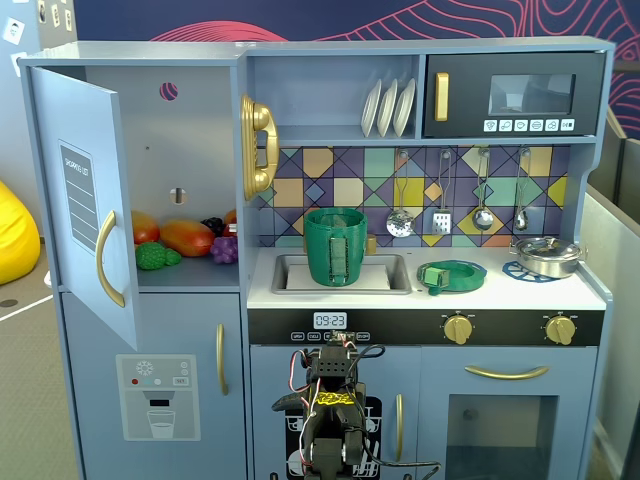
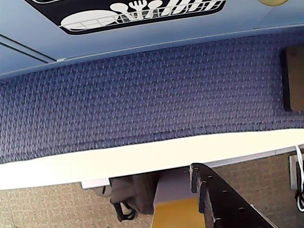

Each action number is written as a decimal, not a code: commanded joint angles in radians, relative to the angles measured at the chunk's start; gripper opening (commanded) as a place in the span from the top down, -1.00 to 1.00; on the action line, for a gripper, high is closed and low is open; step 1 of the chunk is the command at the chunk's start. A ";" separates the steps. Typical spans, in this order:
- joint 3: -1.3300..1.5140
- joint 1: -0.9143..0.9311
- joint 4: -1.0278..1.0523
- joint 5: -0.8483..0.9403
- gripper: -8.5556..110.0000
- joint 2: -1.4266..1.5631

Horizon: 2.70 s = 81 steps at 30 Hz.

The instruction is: Pick up the lid from the counter and put it on the green recipient

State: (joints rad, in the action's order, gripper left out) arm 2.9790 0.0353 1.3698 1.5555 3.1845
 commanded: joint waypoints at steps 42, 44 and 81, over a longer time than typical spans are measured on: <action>-0.357 0.430 -1.080 0.172 0.75 -0.178; -0.388 0.445 -1.111 0.115 0.57 -0.210; -0.586 0.595 -1.531 0.043 0.05 -0.753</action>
State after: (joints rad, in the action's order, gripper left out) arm 2.4912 0.6121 -0.1227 1.5969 2.4774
